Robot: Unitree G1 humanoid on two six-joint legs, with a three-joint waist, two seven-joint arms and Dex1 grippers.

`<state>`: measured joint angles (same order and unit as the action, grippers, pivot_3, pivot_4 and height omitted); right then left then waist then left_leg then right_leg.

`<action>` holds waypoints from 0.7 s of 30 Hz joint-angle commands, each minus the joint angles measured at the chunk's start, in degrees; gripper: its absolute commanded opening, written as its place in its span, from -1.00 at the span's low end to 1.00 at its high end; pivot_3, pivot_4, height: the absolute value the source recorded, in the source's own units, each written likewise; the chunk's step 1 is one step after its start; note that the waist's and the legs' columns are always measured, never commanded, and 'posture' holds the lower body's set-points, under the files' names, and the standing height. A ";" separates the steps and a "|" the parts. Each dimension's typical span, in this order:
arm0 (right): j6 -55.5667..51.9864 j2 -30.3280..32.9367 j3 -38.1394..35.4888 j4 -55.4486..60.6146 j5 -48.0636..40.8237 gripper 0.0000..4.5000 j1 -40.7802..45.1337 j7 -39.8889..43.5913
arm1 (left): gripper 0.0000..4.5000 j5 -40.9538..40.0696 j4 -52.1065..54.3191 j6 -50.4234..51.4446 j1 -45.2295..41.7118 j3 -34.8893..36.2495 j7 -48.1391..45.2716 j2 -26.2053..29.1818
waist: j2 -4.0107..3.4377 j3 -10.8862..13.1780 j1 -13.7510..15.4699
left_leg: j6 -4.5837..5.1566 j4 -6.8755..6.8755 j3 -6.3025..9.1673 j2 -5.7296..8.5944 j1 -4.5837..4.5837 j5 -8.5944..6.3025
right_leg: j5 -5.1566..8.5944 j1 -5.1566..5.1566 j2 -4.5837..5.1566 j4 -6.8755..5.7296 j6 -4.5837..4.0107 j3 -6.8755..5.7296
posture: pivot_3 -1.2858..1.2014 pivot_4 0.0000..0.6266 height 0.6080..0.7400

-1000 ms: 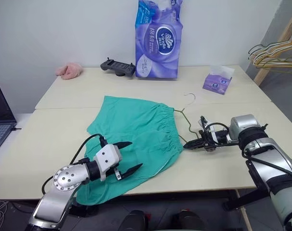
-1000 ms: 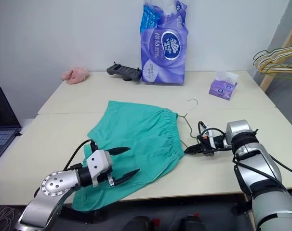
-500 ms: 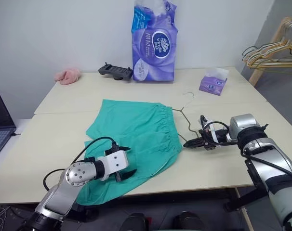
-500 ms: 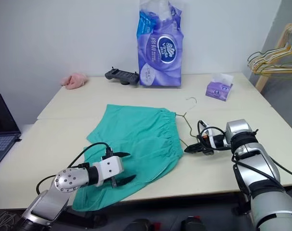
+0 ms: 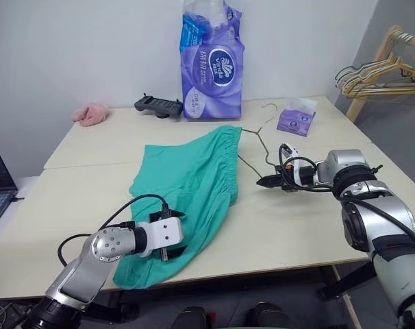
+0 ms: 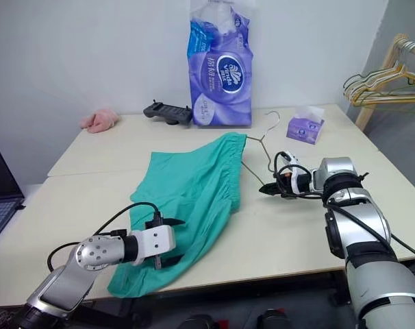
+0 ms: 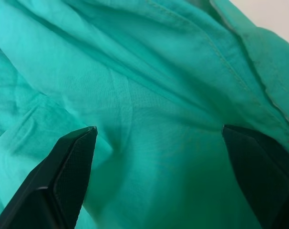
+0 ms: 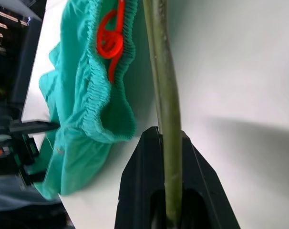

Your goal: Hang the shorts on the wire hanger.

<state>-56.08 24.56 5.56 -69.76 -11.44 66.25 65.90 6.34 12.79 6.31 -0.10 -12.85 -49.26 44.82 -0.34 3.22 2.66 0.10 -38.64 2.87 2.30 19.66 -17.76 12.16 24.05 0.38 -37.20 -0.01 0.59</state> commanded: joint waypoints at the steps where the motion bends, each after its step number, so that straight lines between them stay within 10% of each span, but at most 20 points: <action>1: 2.14 1.70 1.06 5.77 1.33 -1.00 1.81 4.33 | 0.99 -6.25 -0.93 7.45 -0.70 2.53 -3.26 -0.86 | -0.01 0.01 -0.04 | 0.00 0.00 0.00 -0.01 0.00 0.00 | 0.04 0.01 -0.01 0.00 0.06 0.00 | 0.12 -0.92 1.00; 9: 2.78 3.58 2.80 26.06 1.63 -1.00 -4.46 3.32 | 0.99 -31.19 -17.53 28.83 -41.15 17.30 -18.20 4.59 | 1.07 0.60 0.16 | -0.02 -0.25 0.60 -0.08 0.25 0.02 | 0.08 0.00 -0.30 -0.04 0.14 -0.62 | 0.13 -0.92 1.00; 21: 17.55 7.61 6.34 47.77 6.81 -1.00 -13.34 -3.00 | 0.99 -9.03 -70.54 -6.83 -79.98 3.71 -32.54 6.29 | 1.05 0.66 -1.69 | -0.17 -0.06 0.16 0.10 0.52 -0.01 | 0.02 0.42 0.00 0.08 0.02 -0.10 | 0.10 -0.96 1.00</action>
<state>-41.25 31.70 12.58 -25.76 -5.14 52.35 64.29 -6.03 -53.43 5.87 -76.34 -8.60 -82.18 50.59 0.70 3.87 0.97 -0.03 -38.71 3.02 2.38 20.20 -17.80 12.18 24.49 0.36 -37.10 0.01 0.51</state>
